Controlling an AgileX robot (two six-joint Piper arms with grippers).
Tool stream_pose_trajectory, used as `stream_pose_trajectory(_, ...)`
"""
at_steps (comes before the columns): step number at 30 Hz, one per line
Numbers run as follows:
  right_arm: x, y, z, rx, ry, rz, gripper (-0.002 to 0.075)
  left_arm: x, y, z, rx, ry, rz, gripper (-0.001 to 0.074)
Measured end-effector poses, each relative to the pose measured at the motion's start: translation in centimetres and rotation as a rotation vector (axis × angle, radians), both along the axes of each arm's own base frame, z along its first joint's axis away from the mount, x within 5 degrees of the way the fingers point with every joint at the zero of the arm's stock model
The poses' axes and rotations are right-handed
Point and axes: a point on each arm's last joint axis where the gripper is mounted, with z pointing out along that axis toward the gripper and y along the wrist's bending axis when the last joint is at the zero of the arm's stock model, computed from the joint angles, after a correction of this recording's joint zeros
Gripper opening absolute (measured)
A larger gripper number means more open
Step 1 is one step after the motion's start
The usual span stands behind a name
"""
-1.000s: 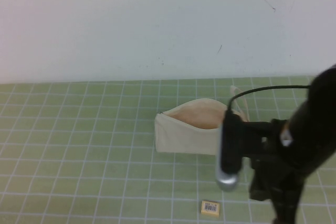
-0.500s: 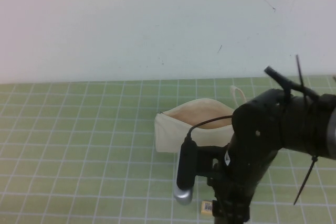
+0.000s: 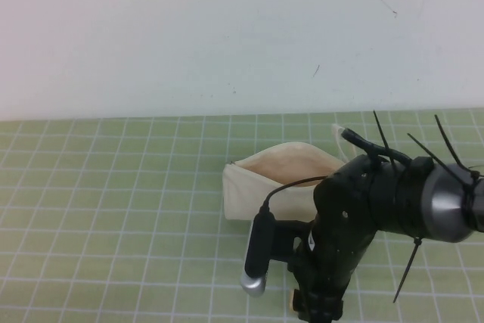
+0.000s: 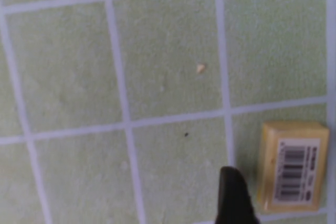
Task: Put eraser into pencil case
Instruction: Pick up the eraser from the table
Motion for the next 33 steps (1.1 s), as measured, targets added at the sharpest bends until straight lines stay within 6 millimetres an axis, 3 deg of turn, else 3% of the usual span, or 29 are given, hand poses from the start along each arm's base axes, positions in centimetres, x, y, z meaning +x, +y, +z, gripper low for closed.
stream_pose_trajectory(12,0.6,0.2,-1.2,-0.011,-0.015,-0.036,0.031,0.0,0.0,0.0,0.0,0.0,0.0,-0.0001)
stream_pose_trajectory(18,0.6,0.2,-0.6,-0.025,0.016,-0.123,0.0211,0.0,0.0,0.0,0.0,0.0,0.0,0.0)
stream_pose_trajectory(22,0.7,0.3,2.6,0.002,-0.003,-0.141,0.0211,0.0,0.0,0.0,0.0,0.0,0.0,-0.0001)
stream_pose_trajectory(27,0.8,0.1,9.1,0.107,-0.142,-0.139,0.0211,0.0,0.0,0.0,0.0,0.0,0.0,0.0)
stream_pose_trajectory(33,4.0,-1.4,13.6,0.159,-0.31,-0.236,0.0211,0.0,0.0,0.0,0.0,0.0,0.0,-0.0001)
